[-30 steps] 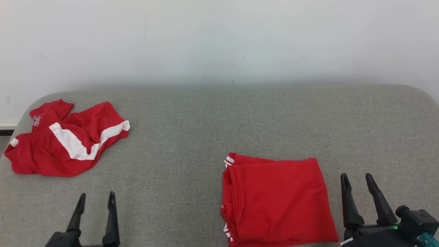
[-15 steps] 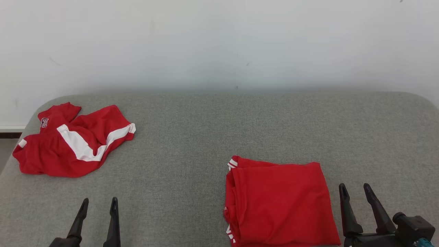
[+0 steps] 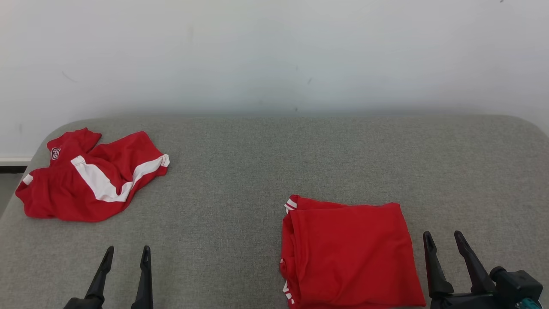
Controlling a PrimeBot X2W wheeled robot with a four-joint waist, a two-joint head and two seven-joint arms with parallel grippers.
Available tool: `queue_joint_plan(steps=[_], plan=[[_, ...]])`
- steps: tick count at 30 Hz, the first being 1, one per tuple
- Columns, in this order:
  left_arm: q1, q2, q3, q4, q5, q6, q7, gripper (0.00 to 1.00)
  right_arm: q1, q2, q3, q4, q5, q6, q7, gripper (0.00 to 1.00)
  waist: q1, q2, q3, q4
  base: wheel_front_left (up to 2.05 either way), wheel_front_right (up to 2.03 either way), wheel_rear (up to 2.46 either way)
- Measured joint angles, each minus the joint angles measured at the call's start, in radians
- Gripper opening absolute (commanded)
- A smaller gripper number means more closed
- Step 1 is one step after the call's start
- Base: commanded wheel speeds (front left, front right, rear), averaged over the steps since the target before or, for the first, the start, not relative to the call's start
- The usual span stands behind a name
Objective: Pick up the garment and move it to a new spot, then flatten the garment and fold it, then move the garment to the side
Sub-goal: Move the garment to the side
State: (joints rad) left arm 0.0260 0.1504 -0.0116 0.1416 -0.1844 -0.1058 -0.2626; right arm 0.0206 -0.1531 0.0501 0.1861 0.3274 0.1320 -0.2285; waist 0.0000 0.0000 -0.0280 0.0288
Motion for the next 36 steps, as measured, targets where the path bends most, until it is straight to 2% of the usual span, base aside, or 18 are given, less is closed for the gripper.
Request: queue_joint_plan(steps=[9, 18, 28, 36], plan=[[0.005, -0.001, 0.0, 0.004, 0.01, 0.018, 0.0, 1.0, -0.002, -0.003, 0.002, 0.003, -0.002, 0.0, 0.001, 1.0, 0.0001, 0.0, 0.004, -0.002, 0.0, 0.0, 0.0], [-0.001, -0.008, -0.01, 0.003, 0.025, 0.028, 0.0, 1.0, -0.098, -0.05, 0.027, 0.058, -0.003, 0.0, 0.02, 1.0, 0.0001, 0.0, 0.024, 0.008, 0.0, 0.0, 0.0], [-0.037, -0.027, -0.027, 0.001, 0.044, 0.034, 0.0, 1.0, -0.233, -0.095, 0.068, 0.243, -0.004, 0.0, 0.051, 1.0, 0.0001, 0.0002, 0.08, 0.036, 0.0, 0.0, 0.0], [-0.051, -0.038, -0.029, 0.004, 0.055, 0.034, 0.0, 1.0, -0.286, -0.095, 0.096, 0.421, 0.015, 0.0, 0.05, 1.0, 0.0001, 0.0002, 0.113, 0.054, 0.0, 0.0, 0.0]])
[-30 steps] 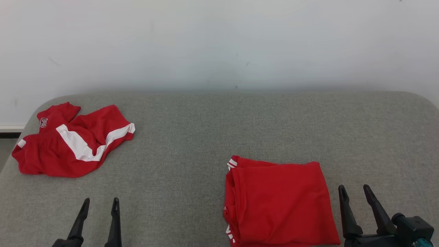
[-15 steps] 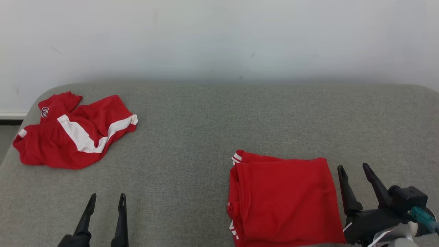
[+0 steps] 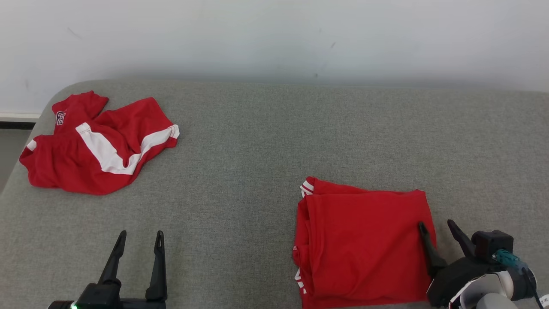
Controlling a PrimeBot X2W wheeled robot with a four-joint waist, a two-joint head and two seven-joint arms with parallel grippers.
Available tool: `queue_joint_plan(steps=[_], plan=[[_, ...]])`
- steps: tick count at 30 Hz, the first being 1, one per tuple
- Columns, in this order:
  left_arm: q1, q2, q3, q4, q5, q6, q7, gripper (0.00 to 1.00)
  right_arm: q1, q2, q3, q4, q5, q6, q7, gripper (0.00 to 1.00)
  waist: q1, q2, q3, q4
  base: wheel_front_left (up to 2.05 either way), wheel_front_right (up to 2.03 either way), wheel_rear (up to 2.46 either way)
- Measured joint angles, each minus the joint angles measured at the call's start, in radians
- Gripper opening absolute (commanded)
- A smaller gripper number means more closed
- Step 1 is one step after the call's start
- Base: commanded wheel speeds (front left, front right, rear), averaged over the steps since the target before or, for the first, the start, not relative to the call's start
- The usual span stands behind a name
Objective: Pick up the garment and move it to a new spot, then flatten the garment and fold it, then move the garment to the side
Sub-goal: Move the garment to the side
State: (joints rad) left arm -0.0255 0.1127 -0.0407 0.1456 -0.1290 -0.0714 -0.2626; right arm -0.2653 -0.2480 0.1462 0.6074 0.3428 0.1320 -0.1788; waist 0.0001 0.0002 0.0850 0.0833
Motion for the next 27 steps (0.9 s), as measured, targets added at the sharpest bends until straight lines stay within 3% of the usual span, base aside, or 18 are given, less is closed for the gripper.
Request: queue_joint_plan(steps=[9, 10, 11, 13, 19, 27], plan=[[-0.017, -0.009, 0.002, -0.001, 0.007, 0.001, 0.0, 1.0, -0.075, 0.029, 0.075, 0.184, 0.03, 0.0, 0.023, 1.0, 0.0, 0.0, 0.022, -0.009, 0.0, 0.0, 0.0], [-0.02, -0.009, 0.002, 0.002, 0.007, 0.001, 0.0, 1.0, -0.082, 0.034, 0.082, 0.199, 0.04, 0.0, 0.031, 0.82, 0.0, -0.0001, 0.024, -0.009, 0.0, 0.0, 0.0], [-0.023, -0.009, 0.002, 0.005, 0.007, 0.001, 0.0, 1.0, -0.09, 0.035, 0.086, 0.213, 0.051, 0.0, 0.034, 0.37, -0.0001, -0.0001, 0.026, -0.009, 0.0, 0.0, 0.0], [-0.031, -0.01, 0.004, 0.012, 0.007, -0.001, 0.0, 1.0, -0.106, 0.035, 0.098, 0.232, 0.066, 0.0, 0.033, 0.0, 0.0, -0.0001, 0.031, -0.009, 0.0, 0.0, 0.0], [-0.037, -0.013, 0.016, 0.015, 0.007, -0.006, 0.0, 1.0, -0.158, 0.025, 0.128, 0.258, 0.109, 0.001, 0.018, 0.0, -0.0001, -0.0001, 0.049, -0.011, 0.0, 0.0, 0.0], [-0.084, -0.024, 0.019, -0.015, 0.015, -0.008, 0.0, 1.0, -0.318, -0.056, 0.146, 0.25, 0.142, 0.0, 0.008, 0.0, 0.0, -0.0001, 0.117, -0.013, 0.0, 0.0, 0.0]])
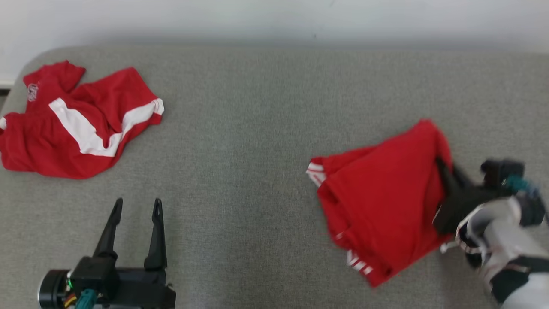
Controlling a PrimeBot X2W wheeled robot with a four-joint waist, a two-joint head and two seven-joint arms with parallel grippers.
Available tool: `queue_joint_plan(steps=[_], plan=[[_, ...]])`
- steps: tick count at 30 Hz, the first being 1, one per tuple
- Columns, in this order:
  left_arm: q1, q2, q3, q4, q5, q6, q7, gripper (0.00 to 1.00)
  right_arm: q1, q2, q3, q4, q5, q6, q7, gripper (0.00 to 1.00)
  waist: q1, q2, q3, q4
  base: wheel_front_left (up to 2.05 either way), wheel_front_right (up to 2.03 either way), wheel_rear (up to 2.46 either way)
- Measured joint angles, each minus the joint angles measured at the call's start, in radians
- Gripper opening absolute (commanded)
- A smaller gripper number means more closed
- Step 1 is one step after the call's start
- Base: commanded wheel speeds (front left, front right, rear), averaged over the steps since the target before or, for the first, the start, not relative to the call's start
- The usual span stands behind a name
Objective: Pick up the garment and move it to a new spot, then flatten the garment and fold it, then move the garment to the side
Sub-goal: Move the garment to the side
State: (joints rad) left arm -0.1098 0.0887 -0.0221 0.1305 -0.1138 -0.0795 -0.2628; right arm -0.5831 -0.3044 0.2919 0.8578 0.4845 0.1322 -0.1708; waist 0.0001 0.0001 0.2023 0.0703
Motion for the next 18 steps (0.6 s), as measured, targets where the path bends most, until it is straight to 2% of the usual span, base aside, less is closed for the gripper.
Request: queue_joint_plan(steps=[9, 14, 18], plan=[[-0.119, -0.003, -0.017, -0.055, 0.028, -0.017, 0.0, 1.0, -0.234, -0.145, -0.024, -0.027, 0.008, 0.0, 0.002, 0.0, 0.0001, 0.0001, 0.155, -0.012, 0.0, 0.0, 0.0], [-0.199, 0.024, -0.018, -0.073, 0.052, -0.026, 0.0, 1.0, -0.32, -0.226, -0.05, -0.038, 0.007, 0.0, -0.001, 0.0, 0.0001, 0.0001, 0.257, -0.025, 0.0, 0.0, 0.0], [-0.243, 0.071, -0.021, -0.088, 0.067, -0.034, 0.0, 1.0, -0.406, -0.286, -0.082, -0.058, 0.008, 0.0, -0.001, 0.0, 0.0001, 0.0001, 0.353, -0.051, 0.0, 0.0, 0.0]])
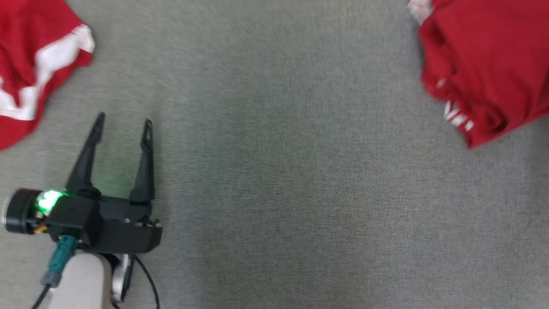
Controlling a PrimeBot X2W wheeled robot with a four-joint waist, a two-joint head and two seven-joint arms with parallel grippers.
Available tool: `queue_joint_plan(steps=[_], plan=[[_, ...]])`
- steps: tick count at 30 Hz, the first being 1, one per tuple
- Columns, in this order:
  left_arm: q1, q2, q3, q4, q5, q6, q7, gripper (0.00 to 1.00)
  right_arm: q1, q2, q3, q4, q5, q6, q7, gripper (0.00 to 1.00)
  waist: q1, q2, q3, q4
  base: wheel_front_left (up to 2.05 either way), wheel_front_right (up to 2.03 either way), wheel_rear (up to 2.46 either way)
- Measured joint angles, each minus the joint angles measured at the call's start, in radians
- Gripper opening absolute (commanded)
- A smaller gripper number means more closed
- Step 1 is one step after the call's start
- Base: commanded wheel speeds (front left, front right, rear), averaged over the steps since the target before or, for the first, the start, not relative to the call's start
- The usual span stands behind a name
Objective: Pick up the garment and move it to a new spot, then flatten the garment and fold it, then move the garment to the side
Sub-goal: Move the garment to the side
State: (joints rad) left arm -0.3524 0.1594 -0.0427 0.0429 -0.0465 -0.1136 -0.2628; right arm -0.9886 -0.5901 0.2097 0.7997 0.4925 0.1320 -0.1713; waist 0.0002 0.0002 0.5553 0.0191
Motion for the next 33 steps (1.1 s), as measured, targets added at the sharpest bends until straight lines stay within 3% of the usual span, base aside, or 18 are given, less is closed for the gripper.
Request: queue_joint_plan(steps=[18, 29, 30, 31, 32, 33], plan=[[0.001, 0.127, 0.049, -0.106, 0.019, 0.001, -0.004, 1.0, -0.147, -0.127, -0.036, -0.053, -0.047, 0.0, 0.075, 0.0, -0.0006, -0.0005, 0.169, -0.17, 0.0, 0.0, 0.0], [0.0, 0.133, 0.038, -0.141, 0.019, 0.009, -0.004, 1.0, -0.238, -0.163, -0.047, -0.035, -0.08, 0.0, 0.147, 0.0, -0.0005, -0.0006, 0.203, -0.165, 0.0, 0.0, 0.0], [-0.002, 0.132, 0.036, -0.142, 0.018, 0.01, -0.004, 1.0, -0.242, -0.165, -0.05, -0.029, -0.082, 0.0, 0.15, 0.08, -0.0004, -0.0005, 0.205, -0.162, 0.0, 0.0, 0.0], [-0.003, 0.131, 0.035, -0.142, 0.017, 0.012, -0.004, 1.0, -0.244, -0.167, -0.055, -0.024, -0.083, 0.0, 0.151, 0.4, -0.0004, -0.0004, 0.206, -0.158, 0.0, 0.0, 0.0], [-0.005, 0.13, 0.033, -0.142, 0.016, 0.013, -0.004, 1.0, -0.247, -0.168, -0.059, -0.018, -0.089, 0.0, 0.149, 0.97, -0.0004, -0.0004, 0.208, -0.155, 0.0, 0.0, 0.0], [-0.007, 0.128, 0.031, -0.142, 0.014, 0.014, -0.004, 1.0, -0.249, -0.169, -0.064, -0.014, -0.092, 0.0, 0.144, 1.0, -0.0004, -0.0004, 0.21, -0.151, 0.0, 0.0, 0.0]])
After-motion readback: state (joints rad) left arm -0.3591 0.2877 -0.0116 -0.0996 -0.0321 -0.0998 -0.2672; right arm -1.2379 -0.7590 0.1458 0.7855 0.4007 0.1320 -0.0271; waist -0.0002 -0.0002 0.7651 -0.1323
